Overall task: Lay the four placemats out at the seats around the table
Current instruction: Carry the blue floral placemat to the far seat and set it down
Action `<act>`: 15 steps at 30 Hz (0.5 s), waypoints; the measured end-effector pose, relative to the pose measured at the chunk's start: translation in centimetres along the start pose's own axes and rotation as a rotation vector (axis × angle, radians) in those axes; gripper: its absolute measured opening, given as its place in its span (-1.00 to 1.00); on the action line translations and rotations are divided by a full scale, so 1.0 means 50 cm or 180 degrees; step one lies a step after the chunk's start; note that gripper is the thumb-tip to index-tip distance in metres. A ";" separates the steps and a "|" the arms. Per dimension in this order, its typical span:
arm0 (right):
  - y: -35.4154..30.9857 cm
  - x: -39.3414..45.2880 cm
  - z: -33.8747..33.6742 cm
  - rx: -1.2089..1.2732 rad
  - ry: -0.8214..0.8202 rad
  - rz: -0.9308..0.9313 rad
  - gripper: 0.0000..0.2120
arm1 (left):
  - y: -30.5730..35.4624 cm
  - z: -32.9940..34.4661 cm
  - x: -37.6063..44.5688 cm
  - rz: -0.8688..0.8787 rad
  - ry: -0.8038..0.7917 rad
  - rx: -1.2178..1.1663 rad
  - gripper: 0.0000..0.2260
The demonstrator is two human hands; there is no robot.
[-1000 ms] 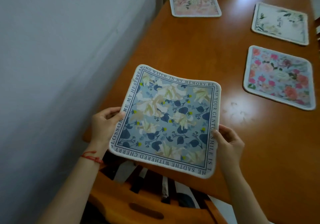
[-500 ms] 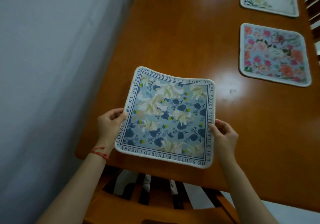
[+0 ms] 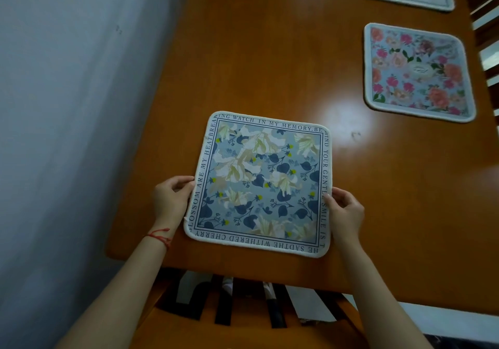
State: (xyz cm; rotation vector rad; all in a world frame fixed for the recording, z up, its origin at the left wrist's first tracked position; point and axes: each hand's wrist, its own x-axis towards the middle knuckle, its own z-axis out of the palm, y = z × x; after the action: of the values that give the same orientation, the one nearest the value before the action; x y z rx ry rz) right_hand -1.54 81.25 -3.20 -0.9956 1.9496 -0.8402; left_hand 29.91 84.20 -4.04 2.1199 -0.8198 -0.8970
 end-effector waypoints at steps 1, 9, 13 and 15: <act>0.002 0.002 -0.001 -0.0040 0.0001 -0.0008 -0.83 | -0.001 0.000 0.002 0.0051 0.0002 0.0061 -0.87; 0.004 0.007 -0.007 -0.0442 0.0046 -0.0225 -0.77 | 0.007 0.010 0.004 0.0230 -0.0061 0.0241 -0.81; 0.008 0.010 -0.011 -0.0628 0.0162 -0.0310 -0.75 | 0.007 0.011 0.004 0.0215 -0.0091 0.0306 -0.82; 0.010 0.010 -0.013 -0.0674 0.0171 -0.0331 -0.75 | 0.008 0.011 0.002 0.0214 -0.0099 0.0309 -0.82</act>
State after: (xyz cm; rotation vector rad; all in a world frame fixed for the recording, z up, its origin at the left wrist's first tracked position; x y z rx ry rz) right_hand -2.44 81.18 -3.45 -1.2185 2.0792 -0.7344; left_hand 29.41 83.70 -4.04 2.1526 -0.9628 -0.8728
